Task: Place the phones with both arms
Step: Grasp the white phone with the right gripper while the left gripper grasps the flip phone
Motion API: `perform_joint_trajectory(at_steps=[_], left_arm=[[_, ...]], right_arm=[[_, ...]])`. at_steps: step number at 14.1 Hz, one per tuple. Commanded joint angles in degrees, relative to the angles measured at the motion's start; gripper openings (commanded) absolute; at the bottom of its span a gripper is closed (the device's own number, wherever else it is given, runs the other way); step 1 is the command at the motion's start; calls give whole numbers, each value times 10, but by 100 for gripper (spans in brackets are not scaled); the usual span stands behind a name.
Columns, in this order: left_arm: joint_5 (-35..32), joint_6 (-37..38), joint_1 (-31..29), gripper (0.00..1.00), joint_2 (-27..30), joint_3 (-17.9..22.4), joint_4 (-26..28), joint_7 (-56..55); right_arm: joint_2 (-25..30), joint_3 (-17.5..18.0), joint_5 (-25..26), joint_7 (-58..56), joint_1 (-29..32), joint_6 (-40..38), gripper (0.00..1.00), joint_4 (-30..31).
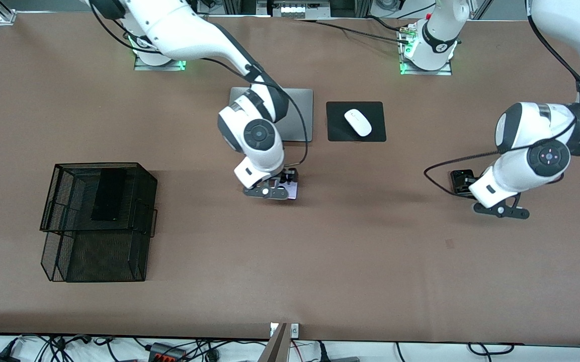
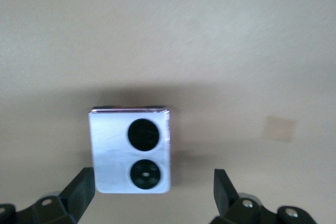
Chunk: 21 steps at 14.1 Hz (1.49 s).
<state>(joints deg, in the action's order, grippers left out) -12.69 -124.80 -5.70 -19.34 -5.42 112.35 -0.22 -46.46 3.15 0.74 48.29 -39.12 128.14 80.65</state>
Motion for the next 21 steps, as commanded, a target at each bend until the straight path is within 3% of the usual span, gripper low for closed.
perform_joint_trajectory(at_steps=[1, 7, 11, 19, 20, 21], left_arm=[[38, -39, -22, 100, -7, 8, 45, 22], [84, -45, -42, 100, -56, 7, 54, 26], [84, -100, -44, 100, -94, 9, 55, 65], [75, -94, -47, 100, -86, 11, 57, 64], [76, -91, -47, 100, -88, 12, 57, 58], [76, -91, -47, 100, -90, 12, 57, 57]], right_arm=[[-20, -4, 0, 40, -13, 26, 100, -3], [-39, -4, -1, 65, -16, 77, 100, -4], [-47, -6, 0, 66, -16, 101, 100, -4], [-71, -9, 6, 62, -17, 101, 100, -22], [-71, -9, 9, 59, -17, 102, 95, -23], [-71, -9, 17, 53, -17, 101, 79, -23]])
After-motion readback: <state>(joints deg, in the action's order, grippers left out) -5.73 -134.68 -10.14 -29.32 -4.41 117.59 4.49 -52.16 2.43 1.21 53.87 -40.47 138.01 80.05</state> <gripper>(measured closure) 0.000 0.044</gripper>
